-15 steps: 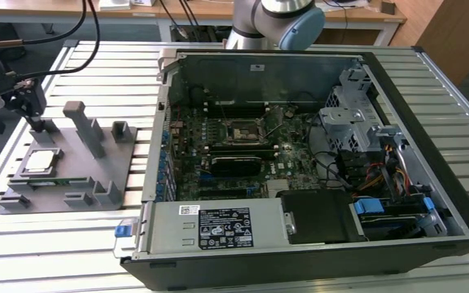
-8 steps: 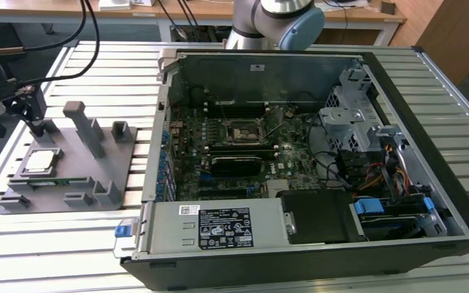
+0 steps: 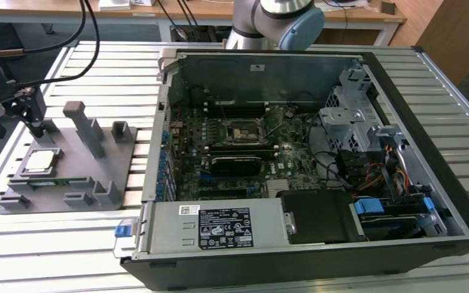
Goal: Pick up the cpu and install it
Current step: 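Pick up the cpu and move it towards the insertion slot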
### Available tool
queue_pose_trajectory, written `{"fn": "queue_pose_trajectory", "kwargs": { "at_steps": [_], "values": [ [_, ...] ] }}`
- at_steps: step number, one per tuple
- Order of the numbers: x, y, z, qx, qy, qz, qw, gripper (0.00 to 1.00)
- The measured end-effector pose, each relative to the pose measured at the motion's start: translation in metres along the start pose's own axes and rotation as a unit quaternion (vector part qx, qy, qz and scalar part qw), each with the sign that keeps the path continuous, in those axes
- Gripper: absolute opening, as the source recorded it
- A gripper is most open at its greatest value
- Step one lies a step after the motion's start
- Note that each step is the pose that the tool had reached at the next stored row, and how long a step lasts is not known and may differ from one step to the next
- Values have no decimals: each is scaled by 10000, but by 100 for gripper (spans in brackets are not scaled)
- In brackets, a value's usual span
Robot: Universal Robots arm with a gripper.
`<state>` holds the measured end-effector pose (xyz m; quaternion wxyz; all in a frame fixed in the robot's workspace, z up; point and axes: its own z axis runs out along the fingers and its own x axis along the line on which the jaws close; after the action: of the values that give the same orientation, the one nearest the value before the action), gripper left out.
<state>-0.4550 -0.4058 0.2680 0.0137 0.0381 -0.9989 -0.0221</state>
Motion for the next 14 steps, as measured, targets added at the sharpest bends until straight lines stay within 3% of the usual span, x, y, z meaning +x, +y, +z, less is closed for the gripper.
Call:
{"fn": "queue_pose_trajectory", "kwargs": {
  "at_steps": [14],
  "values": [
    [-1,-5,57,-6,-2,0,10000,64]
  ]
}}
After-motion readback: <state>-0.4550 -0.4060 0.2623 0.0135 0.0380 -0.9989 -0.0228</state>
